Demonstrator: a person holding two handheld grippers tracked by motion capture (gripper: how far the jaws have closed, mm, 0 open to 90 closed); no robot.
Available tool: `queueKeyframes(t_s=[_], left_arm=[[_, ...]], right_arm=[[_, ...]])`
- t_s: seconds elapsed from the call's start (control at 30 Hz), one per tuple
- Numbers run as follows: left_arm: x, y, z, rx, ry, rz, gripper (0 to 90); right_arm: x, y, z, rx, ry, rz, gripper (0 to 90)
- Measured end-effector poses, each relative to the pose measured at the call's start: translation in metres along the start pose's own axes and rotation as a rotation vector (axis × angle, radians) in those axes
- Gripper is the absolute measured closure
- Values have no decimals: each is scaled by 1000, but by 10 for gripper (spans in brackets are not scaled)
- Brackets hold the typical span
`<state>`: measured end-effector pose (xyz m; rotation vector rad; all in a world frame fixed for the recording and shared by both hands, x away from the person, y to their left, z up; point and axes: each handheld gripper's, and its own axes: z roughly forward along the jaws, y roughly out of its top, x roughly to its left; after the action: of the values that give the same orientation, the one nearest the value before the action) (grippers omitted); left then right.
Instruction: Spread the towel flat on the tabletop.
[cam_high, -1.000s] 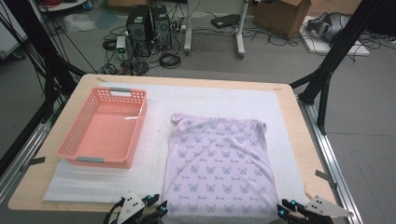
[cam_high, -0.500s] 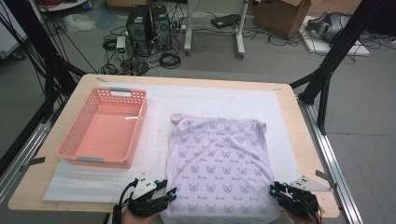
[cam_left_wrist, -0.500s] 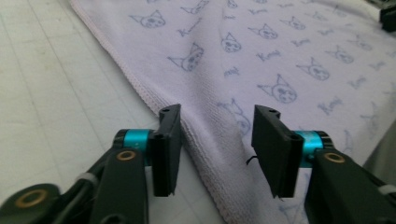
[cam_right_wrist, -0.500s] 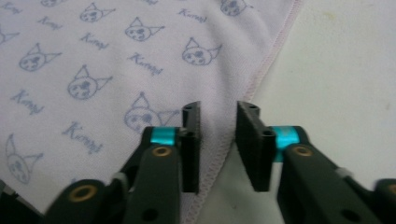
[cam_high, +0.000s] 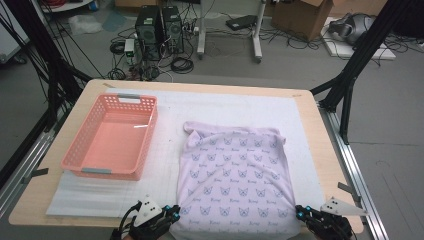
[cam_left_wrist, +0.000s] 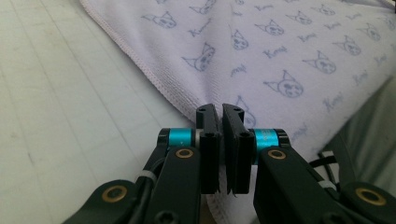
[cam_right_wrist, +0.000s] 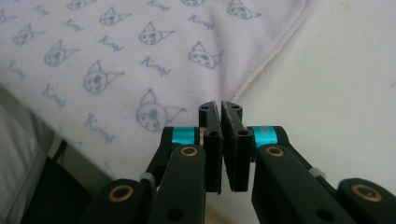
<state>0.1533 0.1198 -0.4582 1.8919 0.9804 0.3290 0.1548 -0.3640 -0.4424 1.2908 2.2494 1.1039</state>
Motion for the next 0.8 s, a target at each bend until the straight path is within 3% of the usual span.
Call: queueKeyframes(t_s=[0.1,0.17,0.23,0.37,0.5,0.67,0.77,0.8], left_arm=[[-3,-2,-1,-16,-12,6,836],[-1,-1,1,-46,-7,-2,716],[5,3,4,-64,9,-11,625],[20,13,10,-94,26,-76,506],[31,20,16,-89,26,-96,498],[41,26,28,-42,-6,-122,500],[43,29,38,-3,-38,-131,507],[41,30,39,-3,-37,-115,501]], right_arm=[[3,-6,-4,28,6,-4,873],[3,-7,-5,23,10,-1,847],[1,-4,-6,-14,-2,21,730],[-4,7,-4,-79,-27,42,675],[-8,14,5,-77,-46,41,672],[-14,18,18,-52,-64,41,657],[-17,20,27,-31,-71,40,652],[-17,21,29,-20,-73,38,652]])
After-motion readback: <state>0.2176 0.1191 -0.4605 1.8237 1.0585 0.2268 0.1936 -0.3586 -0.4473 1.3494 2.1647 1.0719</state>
